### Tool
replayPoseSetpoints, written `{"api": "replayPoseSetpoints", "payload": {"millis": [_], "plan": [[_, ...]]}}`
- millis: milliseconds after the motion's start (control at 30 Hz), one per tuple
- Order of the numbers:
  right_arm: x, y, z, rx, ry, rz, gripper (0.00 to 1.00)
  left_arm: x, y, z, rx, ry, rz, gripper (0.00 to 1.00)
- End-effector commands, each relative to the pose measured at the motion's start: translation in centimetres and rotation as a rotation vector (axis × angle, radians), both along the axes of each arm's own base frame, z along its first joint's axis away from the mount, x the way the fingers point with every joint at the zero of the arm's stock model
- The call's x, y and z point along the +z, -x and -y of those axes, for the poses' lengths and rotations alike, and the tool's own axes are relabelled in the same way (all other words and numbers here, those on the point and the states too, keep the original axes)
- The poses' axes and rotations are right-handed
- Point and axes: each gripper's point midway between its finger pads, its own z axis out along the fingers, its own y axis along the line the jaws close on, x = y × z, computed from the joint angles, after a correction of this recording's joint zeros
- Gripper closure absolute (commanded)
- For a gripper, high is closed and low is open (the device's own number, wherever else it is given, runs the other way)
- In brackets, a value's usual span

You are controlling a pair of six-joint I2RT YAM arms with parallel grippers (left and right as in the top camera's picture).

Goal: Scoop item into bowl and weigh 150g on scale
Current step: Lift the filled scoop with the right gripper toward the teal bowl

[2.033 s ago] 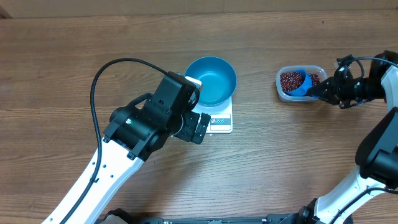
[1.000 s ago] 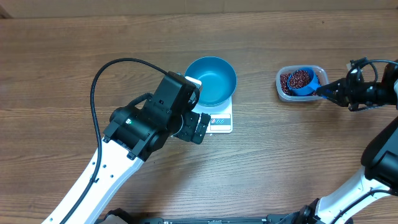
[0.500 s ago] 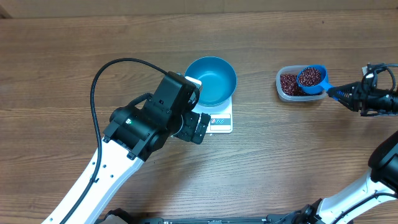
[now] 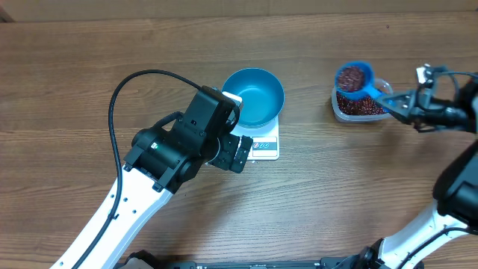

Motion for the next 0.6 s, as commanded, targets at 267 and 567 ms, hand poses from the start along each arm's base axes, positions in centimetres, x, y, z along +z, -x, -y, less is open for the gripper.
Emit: {"api": "replayPoseSetpoints", "payload": {"millis": [267, 567], "plan": [[4.7, -2.8, -11.1, 0.229, -0.111, 0.313, 0.96, 0.2, -0.1, -0.1, 0.013, 0.011, 0.001, 0.0], [4.4, -4.2, -15.7, 0.358, -0.034, 0.381, 0.96, 0.2, -0.1, -0.1, 0.013, 0.011, 0.001, 0.0]]}}
